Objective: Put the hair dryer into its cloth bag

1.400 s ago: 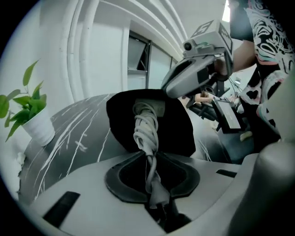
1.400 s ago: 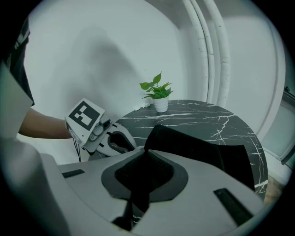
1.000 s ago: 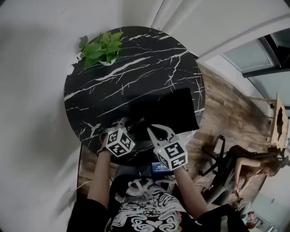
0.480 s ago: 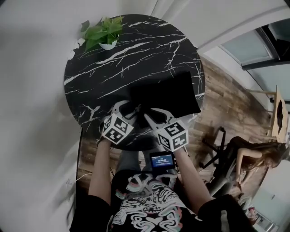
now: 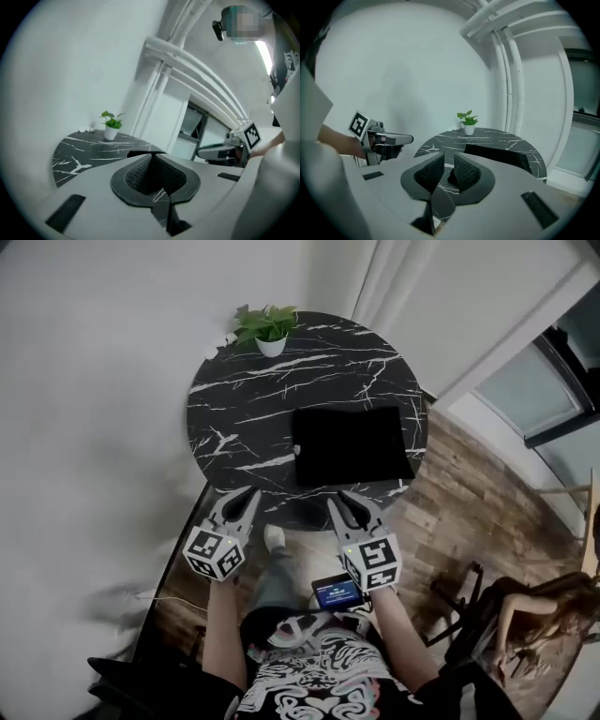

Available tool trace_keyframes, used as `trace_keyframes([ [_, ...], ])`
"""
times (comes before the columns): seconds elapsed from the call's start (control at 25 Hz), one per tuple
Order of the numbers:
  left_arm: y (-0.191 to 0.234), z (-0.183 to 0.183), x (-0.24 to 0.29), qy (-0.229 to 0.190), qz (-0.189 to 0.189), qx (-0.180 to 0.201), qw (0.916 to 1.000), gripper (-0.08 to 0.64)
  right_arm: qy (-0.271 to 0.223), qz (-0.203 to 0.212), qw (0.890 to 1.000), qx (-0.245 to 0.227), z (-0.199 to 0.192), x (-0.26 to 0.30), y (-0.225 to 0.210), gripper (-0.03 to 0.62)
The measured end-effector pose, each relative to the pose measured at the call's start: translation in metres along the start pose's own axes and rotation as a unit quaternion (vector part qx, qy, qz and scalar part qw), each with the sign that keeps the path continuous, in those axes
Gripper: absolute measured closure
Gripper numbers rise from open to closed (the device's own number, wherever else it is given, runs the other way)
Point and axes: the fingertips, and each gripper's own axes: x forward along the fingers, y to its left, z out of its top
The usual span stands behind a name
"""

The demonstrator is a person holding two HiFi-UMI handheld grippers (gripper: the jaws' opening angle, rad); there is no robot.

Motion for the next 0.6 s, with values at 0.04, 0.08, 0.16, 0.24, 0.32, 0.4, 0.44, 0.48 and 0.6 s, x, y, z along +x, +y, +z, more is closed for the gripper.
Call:
trace_keyframes([
  [0.04,-0.018,0.004,-0.014,-0.018,0.028,-0.001,0.9994,0.530,-0.011,0.004,1.000,-0.001,0.000,-0.024,0.006,0.536],
  [0.08,-0.035,0.006,-0.027,-0.029,0.058,0.007,0.9979,0.544,-0.020,0.007,1.000,0.002,-0.003,-0.047,0.011,0.548],
  [0.16,-0.075,0.009,-0.050,-0.038,0.102,0.038,0.9934,0.545,-0.032,0.007,0.999,0.011,-0.011,-0.088,0.021,0.560],
  [0.24,-0.116,0.013,-0.066,-0.041,0.121,0.078,0.9887,0.545,-0.035,-0.001,0.999,0.023,-0.021,-0.119,0.026,0.568],
  [0.32,-0.152,0.015,-0.078,-0.039,0.131,0.126,0.9825,0.545,-0.041,-0.008,0.999,0.029,-0.025,-0.141,0.030,0.572],
  [0.4,-0.178,0.013,-0.089,-0.030,0.134,0.169,0.9760,0.545,-0.053,-0.011,0.998,0.024,-0.021,-0.158,0.036,0.572],
  [0.44,-0.187,0.010,-0.093,-0.023,0.135,0.183,0.9737,0.545,-0.061,-0.012,0.998,0.019,-0.017,-0.165,0.038,0.572],
  [0.48,-0.192,0.009,-0.097,-0.017,0.135,0.190,0.9724,0.545,-0.068,-0.012,0.997,0.015,-0.013,-0.170,0.039,0.572],
  [0.6,-0.197,0.007,-0.107,-0.019,0.135,0.170,0.9760,0.545,-0.082,-0.016,0.996,0.010,-0.003,-0.181,0.042,0.573],
])
